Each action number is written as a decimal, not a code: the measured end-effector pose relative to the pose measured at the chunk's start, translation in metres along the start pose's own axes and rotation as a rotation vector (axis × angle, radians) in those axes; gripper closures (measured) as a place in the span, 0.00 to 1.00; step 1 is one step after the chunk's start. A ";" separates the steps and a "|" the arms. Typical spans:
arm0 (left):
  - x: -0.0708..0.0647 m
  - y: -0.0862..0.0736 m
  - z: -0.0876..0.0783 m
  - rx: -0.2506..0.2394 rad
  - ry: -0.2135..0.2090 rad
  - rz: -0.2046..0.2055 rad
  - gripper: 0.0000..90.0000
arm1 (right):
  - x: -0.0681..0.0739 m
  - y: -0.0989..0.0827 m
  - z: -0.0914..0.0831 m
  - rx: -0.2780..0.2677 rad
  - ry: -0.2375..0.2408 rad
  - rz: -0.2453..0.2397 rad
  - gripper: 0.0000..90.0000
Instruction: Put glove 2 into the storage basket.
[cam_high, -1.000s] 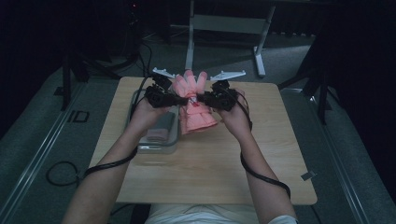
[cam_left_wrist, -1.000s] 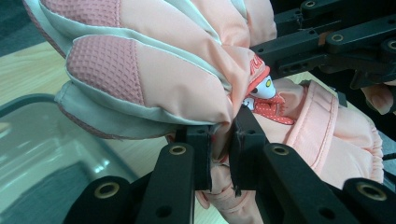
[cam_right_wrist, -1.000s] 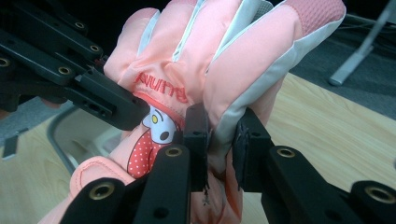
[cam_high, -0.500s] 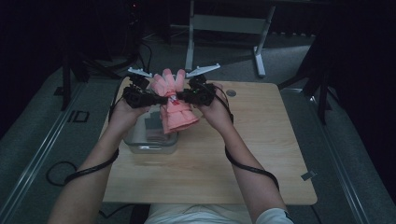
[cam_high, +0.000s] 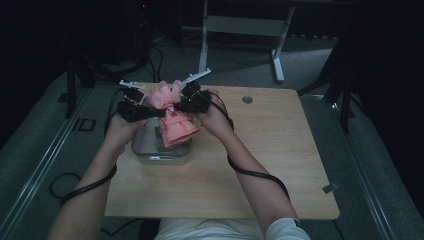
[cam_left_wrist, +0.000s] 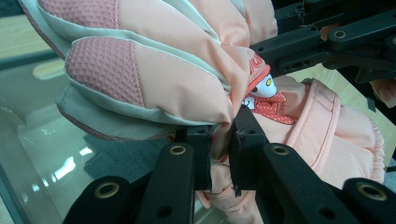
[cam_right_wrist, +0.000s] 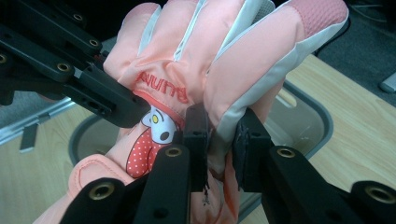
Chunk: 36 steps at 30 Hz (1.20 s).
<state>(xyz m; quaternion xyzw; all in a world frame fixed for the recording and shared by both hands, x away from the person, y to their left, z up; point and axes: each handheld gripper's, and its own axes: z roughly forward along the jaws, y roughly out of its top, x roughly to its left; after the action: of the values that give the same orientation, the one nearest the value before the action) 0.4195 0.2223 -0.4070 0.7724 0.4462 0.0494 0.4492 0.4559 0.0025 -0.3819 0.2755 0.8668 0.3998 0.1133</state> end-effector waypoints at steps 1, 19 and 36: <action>0.000 0.000 0.000 0.000 0.000 0.000 0.89 | 0.000 -0.001 0.003 0.005 -0.002 -0.004 0.86; 0.060 -0.041 0.035 0.079 -0.027 -0.132 0.89 | -0.004 -0.022 0.077 0.117 0.023 0.066 0.85; 0.065 -0.047 0.043 0.220 0.096 -0.121 0.85 | -0.006 -0.030 0.106 0.179 0.020 0.104 0.82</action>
<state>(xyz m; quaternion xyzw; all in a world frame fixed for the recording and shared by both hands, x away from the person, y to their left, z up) 0.4487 0.2518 -0.4883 0.7853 0.5158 0.0100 0.3422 0.4937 0.0501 -0.4742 0.3251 0.8847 0.3289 0.0586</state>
